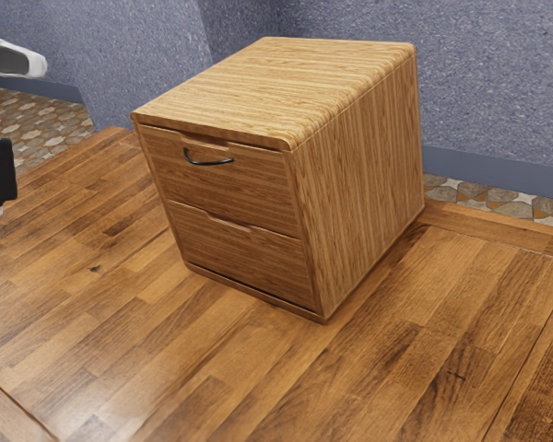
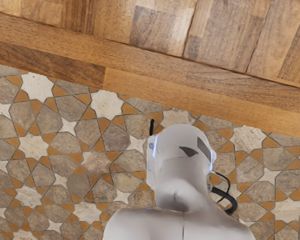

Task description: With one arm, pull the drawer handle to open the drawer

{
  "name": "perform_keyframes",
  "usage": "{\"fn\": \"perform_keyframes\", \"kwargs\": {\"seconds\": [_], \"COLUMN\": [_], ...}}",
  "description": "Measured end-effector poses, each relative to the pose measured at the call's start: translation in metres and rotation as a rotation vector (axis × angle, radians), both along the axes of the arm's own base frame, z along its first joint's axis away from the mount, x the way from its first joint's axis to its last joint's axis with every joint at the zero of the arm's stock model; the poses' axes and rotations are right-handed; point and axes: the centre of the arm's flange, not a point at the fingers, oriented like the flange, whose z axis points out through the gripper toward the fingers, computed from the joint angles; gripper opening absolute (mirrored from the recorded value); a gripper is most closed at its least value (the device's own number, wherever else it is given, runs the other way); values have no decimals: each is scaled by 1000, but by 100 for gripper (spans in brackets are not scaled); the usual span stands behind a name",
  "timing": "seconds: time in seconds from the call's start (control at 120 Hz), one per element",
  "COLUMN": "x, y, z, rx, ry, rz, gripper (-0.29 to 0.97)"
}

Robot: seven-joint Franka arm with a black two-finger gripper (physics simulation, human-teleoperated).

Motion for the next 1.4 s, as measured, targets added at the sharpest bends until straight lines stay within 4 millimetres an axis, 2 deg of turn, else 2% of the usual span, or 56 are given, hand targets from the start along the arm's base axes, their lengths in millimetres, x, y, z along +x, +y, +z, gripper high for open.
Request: {"fn": "perform_keyframes", "kwargs": {"seconds": [0.083, 0.192, 0.217, 0.267, 0.283, 0.317, 0.35, 0.417, 0.517, 0.642, 0.7, 0.783, 0.883, 0.967, 1.058, 1.15, 1.317, 1.4], "x": [28, 54, 52, 21, 10, -8, -14, -24, -14, 5, 11, 15, 18, 22, 27, 35, 84, 97], "y": [9, -8, -14, -26, -29, -36, -42, -41, -55, -71, -80, -102, -113, -108, -96, -92, -83, -74], "z": [-9, -13, -8, -7, -11, -31, -45, -47, -47, -65, -63, -56, -54, -61, -62, -64, -80, -84], "rx": [22, 42, 50, 62, 66, 63, 55, 53, 61, 70, 93, 129, 158, 169, 183, 194, 179, 180], "ry": [-129, -241, -271, -315, -326, -338, -363, -467, -580, -618, -640, -657, -645, -629, -627, -617, -576, -564], "rz": [-17, -73, -86, -103, -107, -121, -136, -185, -349, -534, -671, -908, -1126, -1250, -1336, -1420, -1542, -1582], "gripper": [68, 68, 68, 68, 68, 68, 68, 68, 68, 68, 68, 68, 68, 68, 68, 68, 68, 68]}}
